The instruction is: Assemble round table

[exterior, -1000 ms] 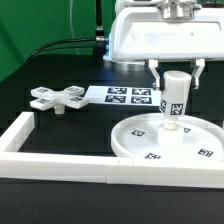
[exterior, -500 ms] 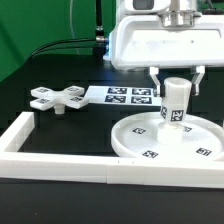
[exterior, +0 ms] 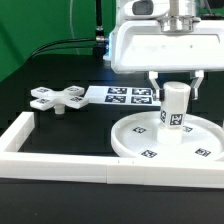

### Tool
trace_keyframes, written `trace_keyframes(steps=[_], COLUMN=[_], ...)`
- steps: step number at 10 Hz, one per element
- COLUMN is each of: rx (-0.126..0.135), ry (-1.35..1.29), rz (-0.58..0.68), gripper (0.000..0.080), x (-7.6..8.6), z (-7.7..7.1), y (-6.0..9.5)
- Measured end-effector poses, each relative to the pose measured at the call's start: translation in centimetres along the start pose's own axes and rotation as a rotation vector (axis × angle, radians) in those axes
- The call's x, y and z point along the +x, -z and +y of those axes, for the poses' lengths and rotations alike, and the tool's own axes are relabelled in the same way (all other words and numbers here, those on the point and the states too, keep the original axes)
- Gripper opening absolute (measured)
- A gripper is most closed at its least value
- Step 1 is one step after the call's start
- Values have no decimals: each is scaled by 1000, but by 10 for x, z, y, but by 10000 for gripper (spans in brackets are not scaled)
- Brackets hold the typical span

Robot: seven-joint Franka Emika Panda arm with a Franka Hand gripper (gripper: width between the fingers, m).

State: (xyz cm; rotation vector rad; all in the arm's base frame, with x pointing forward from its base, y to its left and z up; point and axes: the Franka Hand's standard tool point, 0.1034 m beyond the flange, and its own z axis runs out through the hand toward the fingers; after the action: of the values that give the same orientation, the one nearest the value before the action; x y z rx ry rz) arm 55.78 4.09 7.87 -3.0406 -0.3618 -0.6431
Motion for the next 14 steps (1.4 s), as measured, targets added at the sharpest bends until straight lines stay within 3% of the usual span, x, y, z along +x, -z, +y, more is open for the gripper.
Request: trace_keyframes(steps=[2, 3, 7, 12, 14], rx=[-1, -5, 0, 8, 65], ry=[0, -2, -2, 5, -33], rz=[0, 2, -24, -60, -202], gripper=[615, 642, 649, 649, 649], x=[0, 3, 19, 10, 8], z=[1, 6, 17, 19, 3], y=[1, 6, 41, 28, 23])
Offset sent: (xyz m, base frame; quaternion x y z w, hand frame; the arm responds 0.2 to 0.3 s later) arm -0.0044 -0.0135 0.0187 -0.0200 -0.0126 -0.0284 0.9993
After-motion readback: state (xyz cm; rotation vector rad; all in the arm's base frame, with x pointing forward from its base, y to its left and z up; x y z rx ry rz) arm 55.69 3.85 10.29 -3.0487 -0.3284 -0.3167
